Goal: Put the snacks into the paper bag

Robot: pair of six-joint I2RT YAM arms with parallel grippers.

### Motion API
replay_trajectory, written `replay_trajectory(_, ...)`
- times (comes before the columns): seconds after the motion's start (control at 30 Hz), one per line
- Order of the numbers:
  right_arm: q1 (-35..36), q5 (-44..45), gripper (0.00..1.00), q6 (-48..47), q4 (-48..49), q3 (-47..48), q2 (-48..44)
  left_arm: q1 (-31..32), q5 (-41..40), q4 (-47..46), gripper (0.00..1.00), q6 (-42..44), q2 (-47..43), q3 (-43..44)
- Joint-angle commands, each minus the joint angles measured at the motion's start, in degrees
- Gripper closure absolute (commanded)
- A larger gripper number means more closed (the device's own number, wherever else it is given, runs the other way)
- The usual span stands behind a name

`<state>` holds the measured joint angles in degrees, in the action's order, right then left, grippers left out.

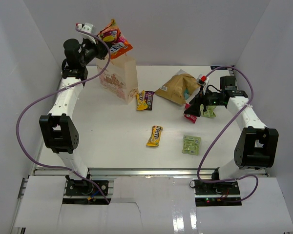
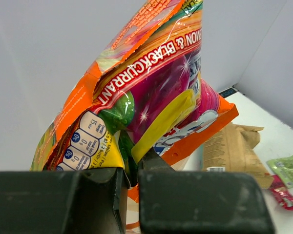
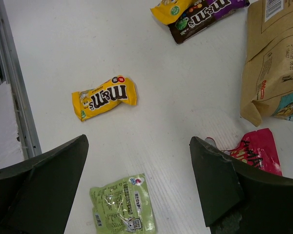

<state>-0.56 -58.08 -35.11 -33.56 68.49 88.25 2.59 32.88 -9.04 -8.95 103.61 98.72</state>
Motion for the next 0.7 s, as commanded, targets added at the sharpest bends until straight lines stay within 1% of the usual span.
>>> replay_trajectory(0.0, 0.2, -2.0, 0.1, -0.1, 0.2, 1.5, -0.4, -0.1, 1.1, -4.0, 0.82, 5.8, -2.6, 1.1)
replay_trajectory(0.03, 0.2, -2.0, 0.1, -0.1, 0.2, 1.4, -0.4, -0.1, 1.2, -3.9, 0.81, 7.2, -2.6, 0.9)
replay_trajectory(0.2, 0.2, -2.5, 0.1, 0.0, 0.3, 1.2, -0.4, -0.1, 0.2, -3.9, 0.78, 8.8, -2.5, 0.1)
replay_trajectory(0.23, 0.2, -2.5, 0.1, 0.0, 0.4, 1.3, -0.4, 0.0, -0.4, -3.9, 0.77, 10.5, -2.5, 0.0)
replay_trajectory(0.53, 0.2, -2.7, 0.1, 0.1, 0.3, 1.6, -0.4, 0.1, -2.2, -3.8, 0.73, 11.1, -2.4, -1.5)
replay_trajectory(0.57, 0.2, -2.7, 0.1, 0.0, 0.3, 1.5, -0.4, 0.2, -2.6, -3.9, 0.72, 11.1, -2.4, -1.7)
replay_trajectory(0.67, 0.2, -3.0, 0.1, 0.1, 0.3, 1.5, -0.4, 0.3, -3.6, -3.8, 0.64, 11.1, -2.3, -2.1)
